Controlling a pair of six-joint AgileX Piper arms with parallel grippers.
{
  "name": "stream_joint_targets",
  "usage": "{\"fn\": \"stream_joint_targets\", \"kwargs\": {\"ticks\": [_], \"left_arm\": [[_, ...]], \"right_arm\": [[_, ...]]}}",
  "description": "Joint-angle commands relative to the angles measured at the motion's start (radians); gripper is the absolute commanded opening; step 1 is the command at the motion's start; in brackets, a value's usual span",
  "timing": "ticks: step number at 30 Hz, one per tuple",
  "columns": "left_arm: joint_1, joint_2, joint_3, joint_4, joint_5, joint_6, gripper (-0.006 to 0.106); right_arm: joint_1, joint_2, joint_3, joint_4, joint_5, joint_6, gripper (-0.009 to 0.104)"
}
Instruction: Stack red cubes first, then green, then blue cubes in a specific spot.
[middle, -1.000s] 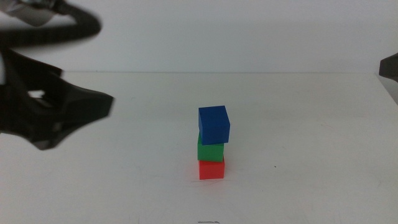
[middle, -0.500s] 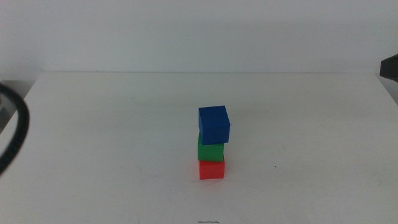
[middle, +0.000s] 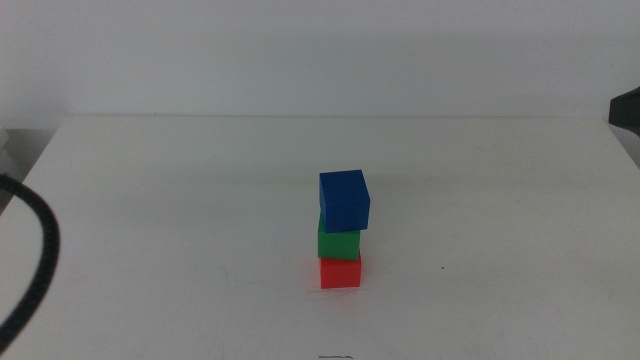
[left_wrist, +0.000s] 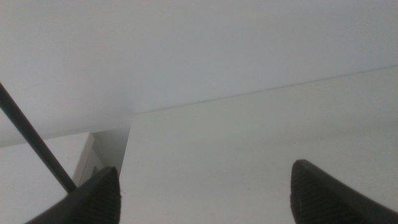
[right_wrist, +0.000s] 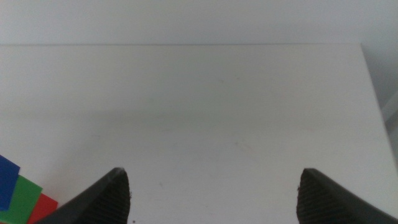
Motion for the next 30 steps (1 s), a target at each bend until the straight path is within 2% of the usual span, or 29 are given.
{"fn": "stream_joint_targets", "kwargs": {"ticks": [1, 3, 12, 16, 19, 23, 26, 30], "left_arm": [[-0.001, 0.000, -0.020, -0.009, -0.082, -0.011, 0.094], [-0.002, -0.017, -0.011, -0.009, -0.082, -0.011, 0.094], [-0.002, -0.087, 0.049, -0.016, -0.085, -0.011, 0.094], [-0.002, -0.128, 0.092, -0.016, -0.087, -0.011, 0.094], [-0.002, -0.173, 0.140, -0.016, -0.087, -0.011, 0.094], [-0.002, -0.246, 0.201, -0.016, -0.087, -0.011, 0.094], [-0.002, -0.307, 0.255, -0.024, -0.110, -0.011, 0.094], [-0.002, -0.370, 0.340, -0.078, -0.226, -0.011, 0.094]], "right_arm": [[0.008, -0.026, -0.029, -0.035, -0.069, -0.012, 0.087], [0.007, -0.025, -0.029, -0.024, -0.066, -0.012, 0.087], [0.007, -0.036, -0.004, -0.049, -0.068, -0.011, 0.087], [0.007, -0.091, 0.050, -0.082, -0.096, -0.011, 0.087], [-0.008, -0.196, 0.177, -0.092, -0.191, -0.011, 0.087], [-0.061, -0.391, 0.437, -0.147, -0.328, -0.011, 0.087], [-0.102, -0.561, 0.599, -0.135, -0.327, -0.011, 0.087], [-0.117, -0.772, 0.754, -0.105, -0.328, -0.011, 0.087]]}}
